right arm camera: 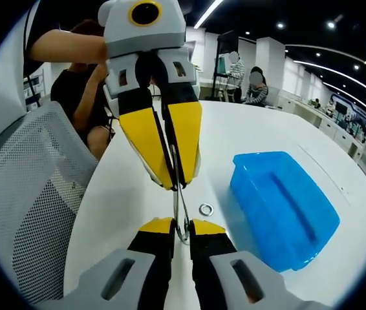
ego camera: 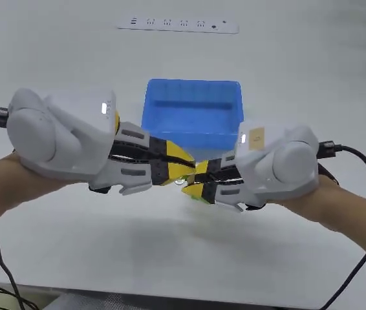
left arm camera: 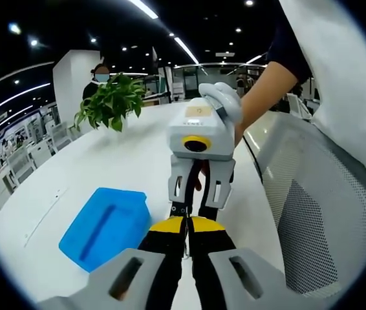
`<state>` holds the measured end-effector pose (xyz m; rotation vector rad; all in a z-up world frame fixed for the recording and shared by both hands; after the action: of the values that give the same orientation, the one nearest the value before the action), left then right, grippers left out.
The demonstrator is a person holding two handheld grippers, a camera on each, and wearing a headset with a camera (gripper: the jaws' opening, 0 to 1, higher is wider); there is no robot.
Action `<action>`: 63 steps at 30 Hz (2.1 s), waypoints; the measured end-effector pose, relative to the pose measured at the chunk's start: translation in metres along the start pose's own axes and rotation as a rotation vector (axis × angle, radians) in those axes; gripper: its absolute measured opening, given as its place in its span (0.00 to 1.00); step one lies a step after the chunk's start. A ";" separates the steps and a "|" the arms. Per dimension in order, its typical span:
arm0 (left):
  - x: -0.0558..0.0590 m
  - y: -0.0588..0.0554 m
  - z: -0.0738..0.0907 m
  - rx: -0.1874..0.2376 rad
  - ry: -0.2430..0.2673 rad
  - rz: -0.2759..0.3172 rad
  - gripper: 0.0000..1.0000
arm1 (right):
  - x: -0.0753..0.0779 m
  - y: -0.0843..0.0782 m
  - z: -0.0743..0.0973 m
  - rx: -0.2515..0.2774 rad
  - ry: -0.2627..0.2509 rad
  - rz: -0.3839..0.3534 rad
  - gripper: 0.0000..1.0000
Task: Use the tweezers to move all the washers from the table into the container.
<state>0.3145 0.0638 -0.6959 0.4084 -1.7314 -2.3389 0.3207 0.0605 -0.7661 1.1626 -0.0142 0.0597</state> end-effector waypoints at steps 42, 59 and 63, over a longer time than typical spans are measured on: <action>0.003 -0.010 0.054 0.118 0.267 0.206 0.39 | 0.016 0.029 0.023 0.065 -0.072 -0.054 0.09; 0.001 -0.027 0.077 0.164 0.446 0.310 0.87 | 0.055 0.070 0.037 0.102 -0.115 0.011 0.09; 0.000 -0.029 0.078 0.160 0.459 0.303 0.96 | 0.071 0.074 0.038 0.110 -0.144 0.008 0.09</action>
<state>0.2888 0.1423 -0.7024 0.6052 -1.6220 -1.7387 0.3881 0.0577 -0.6804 1.2750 -0.1445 -0.0167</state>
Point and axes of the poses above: the centre of the closed fingertips' face, and the gripper's own axes: z roughly backward along the fingers, x roughly to its right, y roughly out of its top, the point moved 2 cm from there along z, roughly backward along the fingers, and after that the axes turned 12 degrees about x, right-handed, at the moved point
